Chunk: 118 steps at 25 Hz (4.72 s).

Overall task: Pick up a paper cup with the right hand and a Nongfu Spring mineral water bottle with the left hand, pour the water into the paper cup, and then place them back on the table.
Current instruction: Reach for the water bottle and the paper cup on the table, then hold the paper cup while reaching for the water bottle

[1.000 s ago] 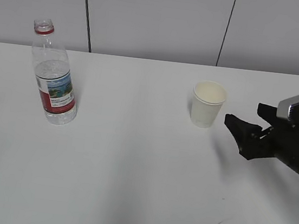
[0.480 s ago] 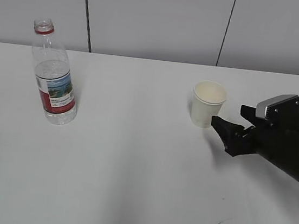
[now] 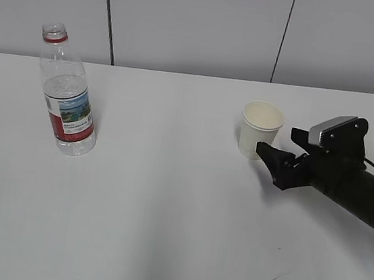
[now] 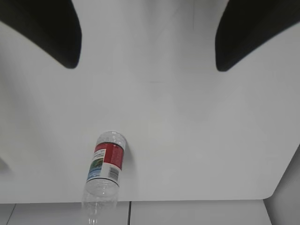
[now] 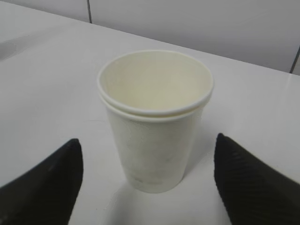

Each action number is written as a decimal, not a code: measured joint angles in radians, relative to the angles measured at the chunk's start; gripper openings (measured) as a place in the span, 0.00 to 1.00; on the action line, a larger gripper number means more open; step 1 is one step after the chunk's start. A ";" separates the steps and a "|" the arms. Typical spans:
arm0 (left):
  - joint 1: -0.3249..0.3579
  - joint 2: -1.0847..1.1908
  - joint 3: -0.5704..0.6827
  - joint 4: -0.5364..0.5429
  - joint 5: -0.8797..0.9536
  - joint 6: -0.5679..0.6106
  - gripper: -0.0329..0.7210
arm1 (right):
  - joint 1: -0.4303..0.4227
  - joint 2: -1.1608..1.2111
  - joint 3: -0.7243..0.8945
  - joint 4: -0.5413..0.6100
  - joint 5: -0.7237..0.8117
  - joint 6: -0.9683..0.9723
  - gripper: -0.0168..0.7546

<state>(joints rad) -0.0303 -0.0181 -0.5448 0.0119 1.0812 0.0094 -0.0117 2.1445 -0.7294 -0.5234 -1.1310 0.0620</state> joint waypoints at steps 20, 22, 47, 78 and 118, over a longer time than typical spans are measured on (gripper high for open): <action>0.000 0.000 0.000 -0.001 0.000 0.000 0.74 | 0.028 0.112 -0.139 -0.042 -0.014 0.049 0.87; 0.000 0.000 0.000 -0.001 0.000 0.000 0.74 | 0.044 0.120 -0.155 -0.032 -0.014 0.051 0.87; 0.000 0.000 0.000 -0.001 0.000 0.000 0.74 | 0.083 0.207 -0.327 0.060 0.044 0.098 0.87; 0.000 0.000 0.000 -0.001 0.000 0.000 0.74 | 0.105 0.224 -0.370 -0.004 0.057 0.090 0.70; -0.017 0.567 0.131 -0.357 -0.846 0.313 0.79 | 0.226 0.008 -0.370 -0.255 0.201 0.283 0.69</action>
<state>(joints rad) -0.0472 0.5489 -0.4136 -0.3452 0.2354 0.3220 0.2144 2.1520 -1.0993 -0.7788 -0.9303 0.3454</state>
